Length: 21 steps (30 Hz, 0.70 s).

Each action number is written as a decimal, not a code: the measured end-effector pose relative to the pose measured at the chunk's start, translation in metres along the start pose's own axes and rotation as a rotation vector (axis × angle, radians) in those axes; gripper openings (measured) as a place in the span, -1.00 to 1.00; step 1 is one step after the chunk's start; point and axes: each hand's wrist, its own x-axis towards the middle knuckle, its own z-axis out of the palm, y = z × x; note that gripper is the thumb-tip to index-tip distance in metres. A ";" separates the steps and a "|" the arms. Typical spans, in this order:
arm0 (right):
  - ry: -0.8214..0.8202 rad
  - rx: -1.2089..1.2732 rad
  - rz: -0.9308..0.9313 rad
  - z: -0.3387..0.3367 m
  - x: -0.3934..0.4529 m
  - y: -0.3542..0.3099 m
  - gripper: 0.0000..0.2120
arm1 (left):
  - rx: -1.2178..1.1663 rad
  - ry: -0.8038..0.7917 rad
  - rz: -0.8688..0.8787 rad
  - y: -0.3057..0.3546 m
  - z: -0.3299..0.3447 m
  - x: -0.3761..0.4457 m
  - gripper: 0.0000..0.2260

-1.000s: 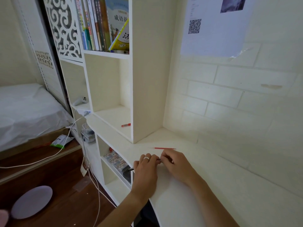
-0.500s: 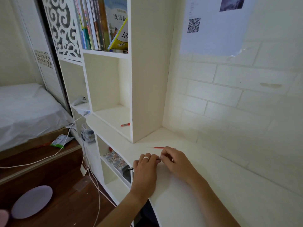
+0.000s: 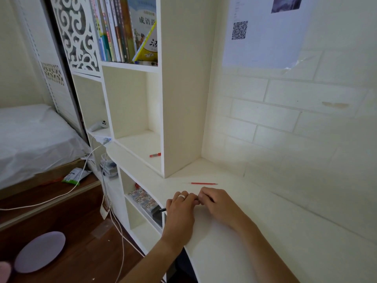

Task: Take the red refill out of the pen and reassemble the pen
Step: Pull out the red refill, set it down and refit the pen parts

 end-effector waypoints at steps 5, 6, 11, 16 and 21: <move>0.158 -0.008 0.090 -0.020 0.003 0.007 -0.63 | 0.030 0.009 0.005 -0.001 0.000 -0.001 -0.75; 0.194 -0.038 0.106 -0.028 0.003 0.012 -0.64 | 0.036 0.012 -0.003 -0.001 0.001 -0.001 -0.72; 0.034 -0.141 0.283 -0.056 -0.004 0.033 -0.77 | 0.037 -0.004 -0.045 -0.001 0.001 -0.001 -0.65; -0.072 -0.079 0.307 -0.061 -0.010 0.040 -0.81 | -0.012 0.011 -0.045 0.000 0.001 0.001 -0.72; -0.064 -0.121 0.227 -0.054 -0.007 0.043 -0.89 | -0.014 0.018 -0.028 0.003 -0.001 0.001 -0.82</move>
